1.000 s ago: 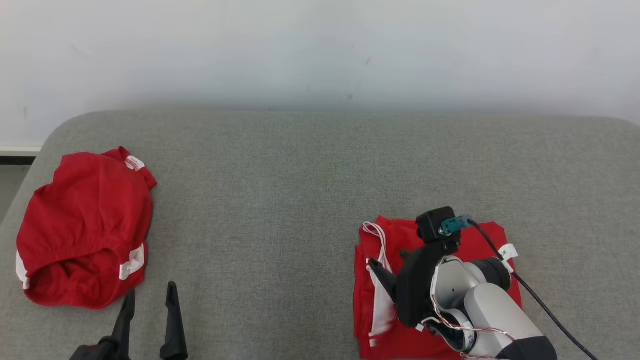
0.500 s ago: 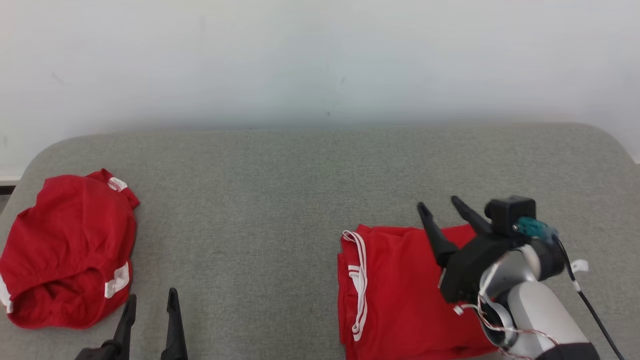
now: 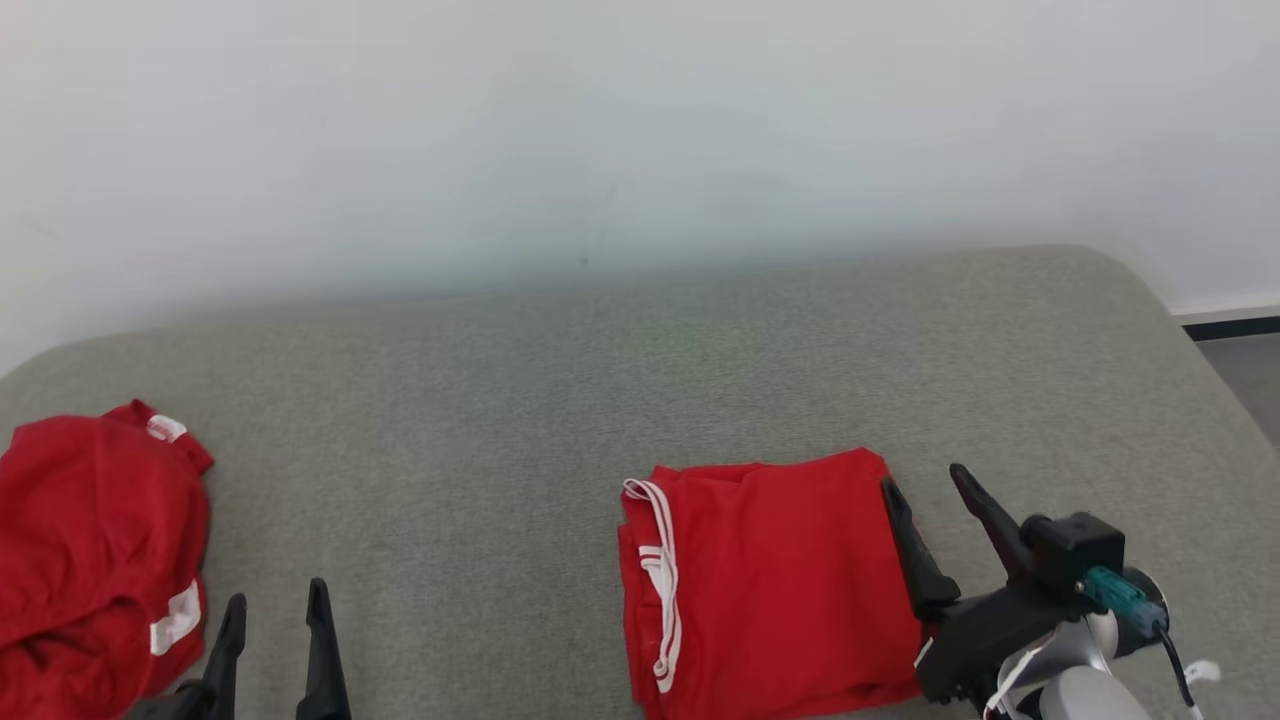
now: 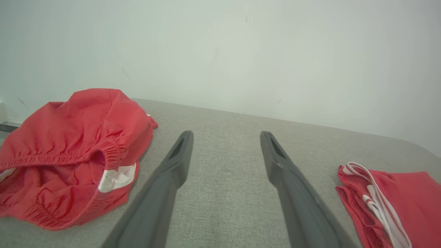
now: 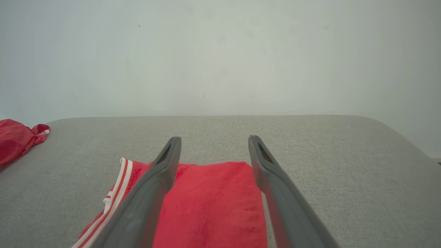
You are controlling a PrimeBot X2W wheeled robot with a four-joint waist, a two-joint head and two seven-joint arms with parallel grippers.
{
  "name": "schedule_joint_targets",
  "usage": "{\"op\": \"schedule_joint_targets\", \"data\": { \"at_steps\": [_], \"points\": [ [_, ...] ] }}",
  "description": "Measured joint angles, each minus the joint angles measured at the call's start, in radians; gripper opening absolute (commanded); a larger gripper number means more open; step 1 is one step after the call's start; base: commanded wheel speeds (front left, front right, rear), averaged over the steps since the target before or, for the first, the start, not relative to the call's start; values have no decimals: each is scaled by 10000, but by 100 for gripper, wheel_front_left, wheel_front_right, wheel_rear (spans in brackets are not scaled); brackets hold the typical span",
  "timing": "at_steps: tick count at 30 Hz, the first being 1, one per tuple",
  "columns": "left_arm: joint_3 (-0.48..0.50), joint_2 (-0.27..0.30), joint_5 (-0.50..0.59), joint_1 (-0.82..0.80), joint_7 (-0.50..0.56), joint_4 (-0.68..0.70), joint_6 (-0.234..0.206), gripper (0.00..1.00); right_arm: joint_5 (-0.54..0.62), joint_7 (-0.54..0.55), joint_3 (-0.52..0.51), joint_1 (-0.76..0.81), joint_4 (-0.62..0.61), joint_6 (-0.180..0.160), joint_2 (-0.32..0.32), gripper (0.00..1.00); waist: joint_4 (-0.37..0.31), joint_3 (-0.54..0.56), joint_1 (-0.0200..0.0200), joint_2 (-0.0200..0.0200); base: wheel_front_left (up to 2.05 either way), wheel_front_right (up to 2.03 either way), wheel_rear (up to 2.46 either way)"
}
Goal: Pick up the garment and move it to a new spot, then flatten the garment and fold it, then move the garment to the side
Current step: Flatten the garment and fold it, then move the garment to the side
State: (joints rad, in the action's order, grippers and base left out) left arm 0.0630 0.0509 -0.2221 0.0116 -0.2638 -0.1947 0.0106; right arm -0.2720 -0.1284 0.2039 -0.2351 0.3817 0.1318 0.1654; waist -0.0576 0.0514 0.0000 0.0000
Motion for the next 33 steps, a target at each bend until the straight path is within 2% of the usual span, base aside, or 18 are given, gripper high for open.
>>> {"op": "schedule_joint_targets", "data": {
  "at_steps": [5, 12, 33],
  "points": [
    [169, 4, 96, 283, -2, 19, 167, 100, -403, -495, 100, 179, 359, 0, 63, 100, -286, 145, 0, 0, 0, 0, 0],
    [238, 0, 96, 453, -2, -13, 247, 100, -625, -757, -293, 523, 683, 0, -115, 100, -404, 314, 0, 0, 0, 0, 0],
    [290, -4, 65, 519, -2, -387, 238, 100, -435, -464, -493, 662, 899, 0, -443, 100, -425, 308, 0, 0, 0, 0, 0]
  ]
}}
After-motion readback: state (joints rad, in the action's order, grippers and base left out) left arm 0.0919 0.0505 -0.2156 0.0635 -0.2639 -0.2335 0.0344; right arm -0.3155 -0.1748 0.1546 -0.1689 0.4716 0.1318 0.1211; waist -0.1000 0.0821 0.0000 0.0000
